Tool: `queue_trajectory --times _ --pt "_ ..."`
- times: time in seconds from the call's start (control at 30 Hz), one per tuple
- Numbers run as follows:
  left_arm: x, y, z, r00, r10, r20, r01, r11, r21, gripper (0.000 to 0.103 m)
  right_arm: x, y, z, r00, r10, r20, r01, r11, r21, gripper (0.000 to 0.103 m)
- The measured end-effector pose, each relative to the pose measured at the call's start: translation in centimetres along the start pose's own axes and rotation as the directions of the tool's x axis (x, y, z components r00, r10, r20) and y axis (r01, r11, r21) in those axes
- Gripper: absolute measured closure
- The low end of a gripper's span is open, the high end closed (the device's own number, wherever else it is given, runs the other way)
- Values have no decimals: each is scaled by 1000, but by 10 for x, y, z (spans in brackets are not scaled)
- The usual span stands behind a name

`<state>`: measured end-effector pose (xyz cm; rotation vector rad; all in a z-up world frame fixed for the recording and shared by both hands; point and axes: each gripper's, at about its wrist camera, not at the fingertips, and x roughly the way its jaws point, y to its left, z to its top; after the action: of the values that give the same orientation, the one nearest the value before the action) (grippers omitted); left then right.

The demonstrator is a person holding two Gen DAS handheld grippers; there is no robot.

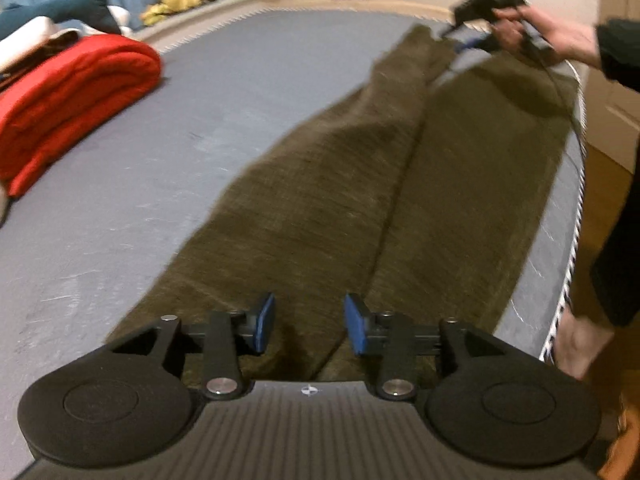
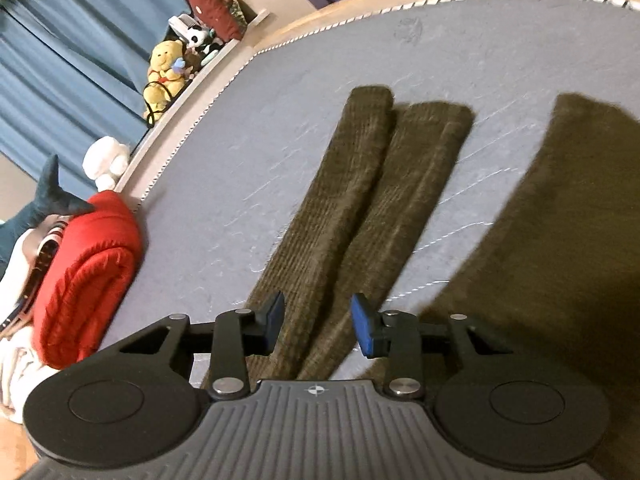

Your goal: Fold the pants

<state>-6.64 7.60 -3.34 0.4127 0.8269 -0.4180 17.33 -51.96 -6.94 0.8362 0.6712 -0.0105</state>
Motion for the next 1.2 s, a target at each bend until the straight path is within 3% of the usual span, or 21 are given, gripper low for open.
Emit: queue_trajectory --times 0.1,0.27,0.47,0.5,0.6,0.67,0.9,1.03,1.2 --pt "12 -4 -4 999 -23 -44 24 999 34 60 22 -6 4 1000 -2 -23 3 999 40 54" --pt "33 1 -6 992 -3 -125 10 998 55 60 56 -1 5 998 -32 -49 32 999 12 53" --pt "43 2 -10 988 8 -155 5 996 86 60 78 13 4 997 -19 -70 19 1000 -4 54" --pt "45 0 -11 988 12 -155 3 995 97 63 80 16 4 997 -23 -70 21 1000 -17 59" --pt "50 -2 -10 987 28 -158 -9 993 118 80 81 20 2 997 -58 -60 54 997 -58 90" --pt "49 3 -7 988 27 -152 -11 994 106 91 74 23 3 997 -60 -39 57 995 -80 92" --pt "16 12 3 997 61 -49 -57 995 81 95 -14 59 10 996 -3 87 18 984 -178 93" --pt "-12 11 -9 998 62 -7 -61 991 121 95 -75 78 -15 985 -99 143 140 940 -311 94" --pt "-43 8 -37 998 50 -29 -44 986 158 96 -148 53 -63 968 -194 161 237 915 -326 94"
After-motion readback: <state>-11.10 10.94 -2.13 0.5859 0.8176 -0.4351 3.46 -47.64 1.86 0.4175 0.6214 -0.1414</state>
